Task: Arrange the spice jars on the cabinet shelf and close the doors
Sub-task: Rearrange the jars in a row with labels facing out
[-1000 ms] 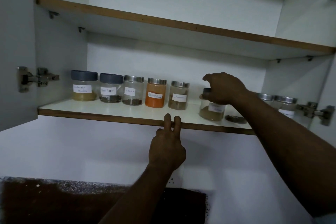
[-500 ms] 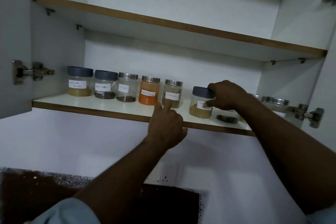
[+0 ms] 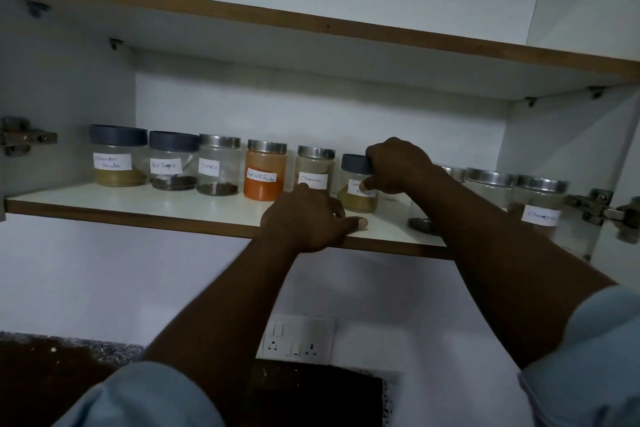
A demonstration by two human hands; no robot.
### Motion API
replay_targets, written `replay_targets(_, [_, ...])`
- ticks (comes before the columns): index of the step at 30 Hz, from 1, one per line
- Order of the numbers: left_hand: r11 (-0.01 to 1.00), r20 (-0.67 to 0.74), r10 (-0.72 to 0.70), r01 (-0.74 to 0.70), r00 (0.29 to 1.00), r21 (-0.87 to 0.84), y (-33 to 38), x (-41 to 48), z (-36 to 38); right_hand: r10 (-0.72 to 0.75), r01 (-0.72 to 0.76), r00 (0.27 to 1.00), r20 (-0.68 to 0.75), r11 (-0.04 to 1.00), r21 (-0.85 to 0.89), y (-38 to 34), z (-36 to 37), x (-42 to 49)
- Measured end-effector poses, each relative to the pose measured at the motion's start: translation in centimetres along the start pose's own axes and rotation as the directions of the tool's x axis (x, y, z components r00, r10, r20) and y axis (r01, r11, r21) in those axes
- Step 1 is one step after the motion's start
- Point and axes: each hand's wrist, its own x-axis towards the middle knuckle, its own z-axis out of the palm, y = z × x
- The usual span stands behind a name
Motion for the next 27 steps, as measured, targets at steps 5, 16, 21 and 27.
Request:
replay_targets(5, [0.999,-0.013,-0.017,0.018,1.0,0.027,0.0,0.0,0.0,-0.007,0.007,1.0,-0.013,1.0,0.002,0.3,0.4,0.7])
replay_targets(16, [1.0,0.0,-0.02,0.02,1.0,0.004,0.0,-0.1,0.2,-0.014,0.013,0.999,0.034,1.0,0.003,1.0,-0.9,0.0])
replay_targets(21, [0.999,0.013,-0.032,0.032,0.999,-0.027,-0.3,-0.1,0.1,0.029,-0.027,0.999,-0.044,0.999,0.039,4.6,-4.4,-3.1])
replay_targets(27, [0.999,0.102,-0.027,0.024,0.994,0.039,0.8,1.0,-0.6,0.04,-0.043,0.996,0.081,0.999,0.032,9.0,-5.0,-7.9])
